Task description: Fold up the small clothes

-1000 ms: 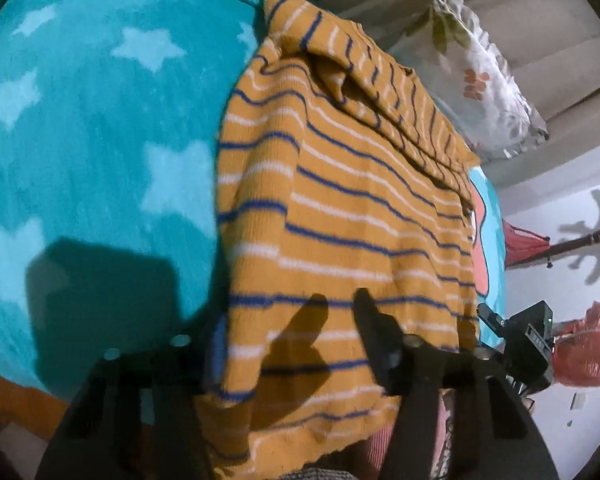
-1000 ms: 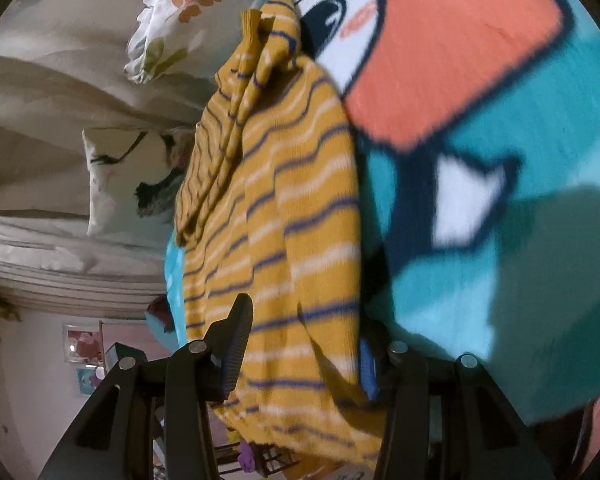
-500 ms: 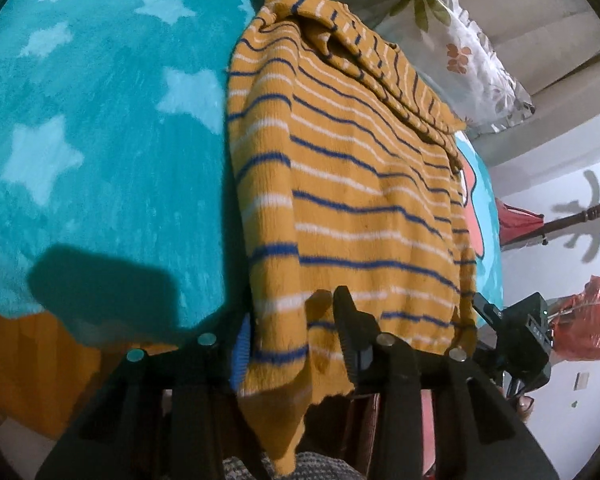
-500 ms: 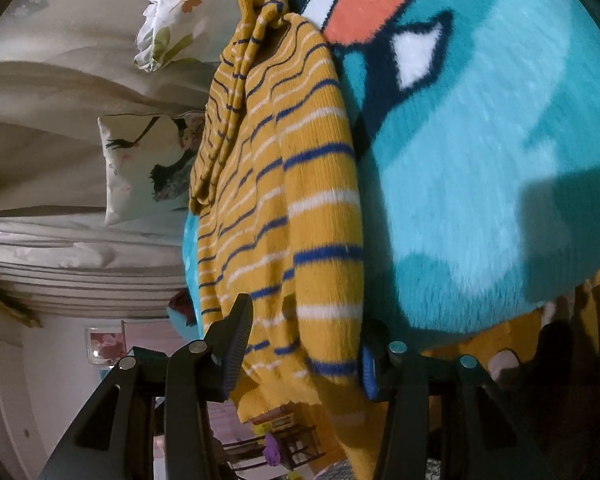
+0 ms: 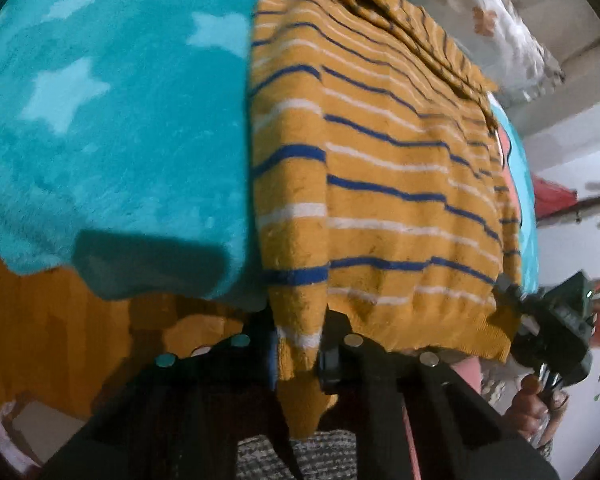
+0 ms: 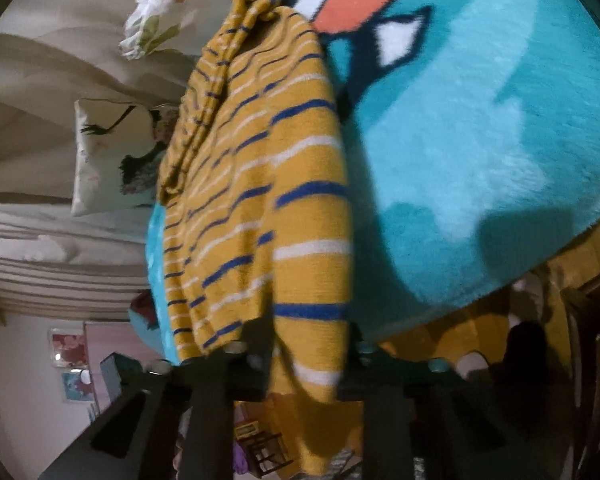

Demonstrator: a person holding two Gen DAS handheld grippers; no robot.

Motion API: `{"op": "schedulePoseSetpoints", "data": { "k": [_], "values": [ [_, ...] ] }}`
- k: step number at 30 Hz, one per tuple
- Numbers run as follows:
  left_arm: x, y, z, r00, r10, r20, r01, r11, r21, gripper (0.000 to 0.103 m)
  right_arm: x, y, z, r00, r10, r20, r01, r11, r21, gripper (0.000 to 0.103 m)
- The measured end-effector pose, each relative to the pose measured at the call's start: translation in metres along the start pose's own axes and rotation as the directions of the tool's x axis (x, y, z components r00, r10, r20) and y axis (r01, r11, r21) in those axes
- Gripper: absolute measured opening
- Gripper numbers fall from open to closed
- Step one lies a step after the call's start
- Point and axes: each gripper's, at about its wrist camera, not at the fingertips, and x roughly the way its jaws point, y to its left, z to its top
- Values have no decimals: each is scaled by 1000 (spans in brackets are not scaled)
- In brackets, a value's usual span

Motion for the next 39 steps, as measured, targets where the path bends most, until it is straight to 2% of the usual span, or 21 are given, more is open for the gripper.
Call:
{"op": "schedulePoseSetpoints", "data": {
  "k": [2, 5, 11, 14, 17, 21, 25, 32, 39],
  "values": [
    [-9, 3, 0, 1000, -10, 22, 10, 1000, -14, 9, -4, -6, -1, 1000, -17, 11, 17, 1000, 16, 9],
    [-24, 5, -3, 998, -28, 50, 29, 1000, -5, 9, -11, -9, -5, 1000, 2, 26, -3, 1000, 27, 8],
    [-70, 6, -19, 991, -83, 105, 79, 996, 46, 8, -40, 0, -24, 1000, 17, 20, -16, 999, -28, 7],
    [-84, 9, -23, 990, -90, 109, 82, 994, 69, 8, -53, 4, -41, 1000, 19, 10, -18, 999, -41, 7],
    [-82, 14, -27, 993, -68, 93, 61, 995, 76, 8, -54, 6, -49, 1000, 4, -8, -4, 998, -56, 7],
    [-78, 23, -17, 995, -70, 77, 67, 997, 40, 8, -48, 17, -41, 1000, 6, -22, -7, 998, -64, 7],
    [-88, 21, -3, 992, -73, 104, 69, 997, 38, 8, -51, 40, -23, 1000, 17, -13, -18, 994, -103, 7],
    [-99, 8, 63, 981, -92, 173, 90, 996, 20, 8, -43, 85, 29, 999, 53, 5, -52, 986, -160, 8],
    [-76, -17, 163, 972, -61, 229, 58, 998, 22, 8, -14, 119, 119, 996, 86, 6, -84, 983, -161, 8]
  ]
}}
